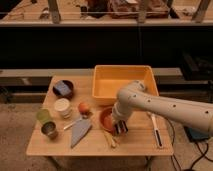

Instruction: Wipe red bowl with eraser

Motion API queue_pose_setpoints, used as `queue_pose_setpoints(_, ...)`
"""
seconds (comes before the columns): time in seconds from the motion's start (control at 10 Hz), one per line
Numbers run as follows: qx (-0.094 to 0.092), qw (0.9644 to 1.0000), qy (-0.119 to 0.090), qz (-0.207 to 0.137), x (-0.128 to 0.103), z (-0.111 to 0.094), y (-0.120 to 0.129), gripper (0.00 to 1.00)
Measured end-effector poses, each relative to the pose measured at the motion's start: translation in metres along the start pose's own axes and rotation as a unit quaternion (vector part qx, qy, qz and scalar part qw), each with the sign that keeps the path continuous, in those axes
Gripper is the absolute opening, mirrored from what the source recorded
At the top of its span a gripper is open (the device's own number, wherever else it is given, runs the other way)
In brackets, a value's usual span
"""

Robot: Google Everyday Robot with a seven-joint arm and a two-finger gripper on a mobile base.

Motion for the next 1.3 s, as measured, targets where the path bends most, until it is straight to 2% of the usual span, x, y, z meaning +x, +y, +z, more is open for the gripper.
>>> queue_pose_setpoints(0.5,-0.008,0.9997,0.002,0.024,0.014,-0.001,0.021,0.00)
queue_pose_setpoints(0.6,-0.010,0.9995,0.001,0.031,0.032,0.003,0.026,0.00)
queue_pose_setpoints(1.1,-0.005,0.9998,-0.002,0.020,0.048,0.007,0.013,0.00)
queue_pose_setpoints(1.3,-0.003,1.0000,-0.001,0.007,0.052,0.007,0.001,0.00)
